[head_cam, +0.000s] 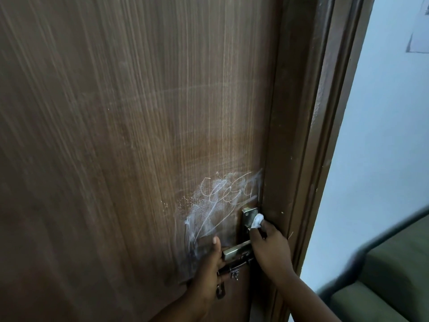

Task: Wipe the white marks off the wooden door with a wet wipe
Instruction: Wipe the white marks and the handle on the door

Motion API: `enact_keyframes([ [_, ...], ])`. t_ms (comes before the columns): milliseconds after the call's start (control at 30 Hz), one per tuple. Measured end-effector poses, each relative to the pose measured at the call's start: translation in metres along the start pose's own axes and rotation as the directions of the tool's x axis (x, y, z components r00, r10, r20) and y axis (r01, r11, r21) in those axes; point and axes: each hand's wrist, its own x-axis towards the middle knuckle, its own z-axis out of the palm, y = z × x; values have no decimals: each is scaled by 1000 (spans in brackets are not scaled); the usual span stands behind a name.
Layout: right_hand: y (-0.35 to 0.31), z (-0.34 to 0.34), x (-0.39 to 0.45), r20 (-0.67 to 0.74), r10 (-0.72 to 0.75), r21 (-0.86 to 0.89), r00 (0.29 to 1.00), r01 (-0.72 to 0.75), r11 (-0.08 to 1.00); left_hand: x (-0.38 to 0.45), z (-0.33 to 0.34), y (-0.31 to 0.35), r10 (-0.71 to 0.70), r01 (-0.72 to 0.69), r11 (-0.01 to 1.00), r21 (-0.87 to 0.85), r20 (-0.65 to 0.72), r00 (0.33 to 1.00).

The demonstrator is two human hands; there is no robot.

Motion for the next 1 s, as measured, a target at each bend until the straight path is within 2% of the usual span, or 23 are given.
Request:
enact_keyframes([
  [100, 4, -1, -4, 48, 19, 50, 999, -21, 999, 5, 0, -3, -1, 0, 1000, -16, -14, 1000],
  [200, 0, -2, -9, 73, 28, 176, 997, -40, 984, 6, 0, -7, 14, -16, 999, -37, -42, 999],
  [300, 0, 8, -20, 134, 121, 334, 984, -160, 929, 5, 0, -9, 17, -18, 999, -34, -25, 1000],
  [433, 6, 19, -33, 221, 287, 565, 932, -362, 741, 4, -4, -11, 9, -10, 999, 43, 12, 1000],
  [500, 11, 21, -37, 325, 299, 634, 897, -441, 635, 1, -3, -7, -19, 16, 997, 82, 35, 999],
  [600, 15, 25, -38, 432, 349, 744, 832, -547, 383, -1, -1, -5, 7, -9, 996, 86, 25, 1000],
  [667, 17, 27, -35, 477, 393, 793, 786, -578, 192, -2, 0, -4, 16, -18, 996, 86, 25, 1000],
  [700, 17, 28, -34, 498, 395, 802, 772, -583, 130, -2, 0, -4, 16, -19, 996, 88, 27, 1000],
  [867, 11, 36, -40, 574, 364, 792, 733, -610, -21, -5, 1, -1, 24, -25, 998, 59, 18, 1000],
  [1000, 12, 37, -38, 597, 355, 782, 719, -621, -55, -5, 1, -1, 15, -15, 1000, 17, 0, 1000],
])
